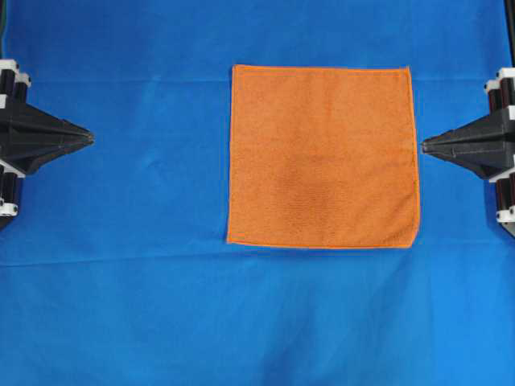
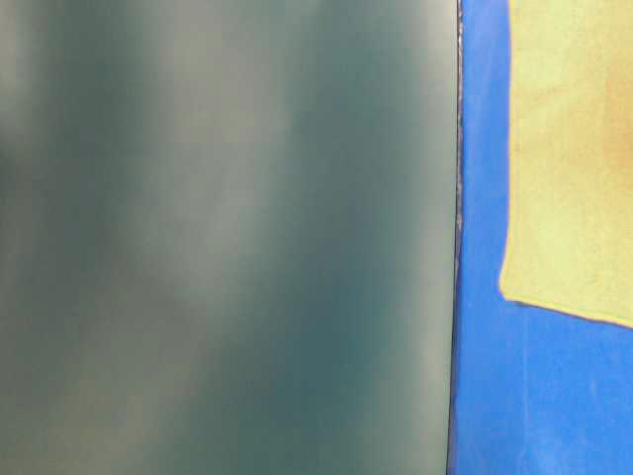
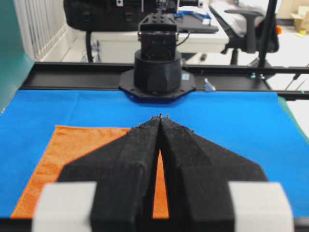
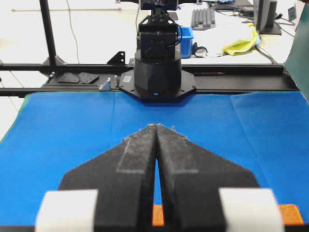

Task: Fold the orange towel.
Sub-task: 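Move both grippers to the towel's top corners and grasp them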

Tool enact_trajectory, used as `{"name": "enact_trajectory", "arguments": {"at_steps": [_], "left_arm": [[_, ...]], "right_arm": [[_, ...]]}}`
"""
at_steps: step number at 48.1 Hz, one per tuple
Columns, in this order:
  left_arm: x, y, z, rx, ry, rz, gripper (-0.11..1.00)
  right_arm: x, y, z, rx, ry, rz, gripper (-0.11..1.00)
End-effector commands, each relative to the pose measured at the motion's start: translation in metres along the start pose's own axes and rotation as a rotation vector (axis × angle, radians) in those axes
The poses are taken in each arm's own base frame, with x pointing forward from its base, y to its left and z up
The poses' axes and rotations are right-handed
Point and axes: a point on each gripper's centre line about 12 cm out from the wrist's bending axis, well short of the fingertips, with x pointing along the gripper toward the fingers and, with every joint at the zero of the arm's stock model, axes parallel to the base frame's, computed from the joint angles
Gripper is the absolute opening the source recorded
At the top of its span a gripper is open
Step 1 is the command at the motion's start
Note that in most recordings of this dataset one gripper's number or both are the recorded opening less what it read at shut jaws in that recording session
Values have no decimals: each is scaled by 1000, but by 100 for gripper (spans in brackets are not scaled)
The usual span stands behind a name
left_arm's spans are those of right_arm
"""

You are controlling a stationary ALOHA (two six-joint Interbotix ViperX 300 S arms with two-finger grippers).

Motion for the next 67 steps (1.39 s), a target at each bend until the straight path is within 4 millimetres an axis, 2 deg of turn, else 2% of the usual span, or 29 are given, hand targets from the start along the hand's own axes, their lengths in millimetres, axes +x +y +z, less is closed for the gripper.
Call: {"name": "enact_trajectory", "arguments": {"at_steps": [1,8,16,31,34,38,40,43,48,50,55,67], "left_arm": [[8,1,6,-24,0,7,0],[20,8,2,-12,32,40,0],[44,33,-17,-26,108,140,0],[102,101,-64,-102,306,340,1],[112,113,-75,-128,336,367,10],[126,128,-90,-154,380,398,32],[134,136,-99,-165,399,413,45],[142,144,-108,-173,422,425,66],[155,160,-128,-178,462,448,89],[159,165,-137,-182,478,456,93],[165,179,-158,-194,512,479,92],[174,191,-205,-204,584,493,92]], "right_arm": [[4,0,12,15,-25,1,0],[5,-9,11,33,42,-44,0],[1,-32,5,84,114,-168,0],[-14,-92,-37,148,328,-478,0],[-18,-104,-48,165,370,-536,0],[-22,-120,-66,180,439,-607,3],[-25,-127,-74,189,466,-633,11],[-26,-137,-89,201,510,-667,30],[-27,-149,-109,216,561,-700,55],[-26,-153,-117,222,578,-710,57],[-26,-165,-138,242,621,-737,53],[-24,-177,-177,273,686,-751,52]]}}
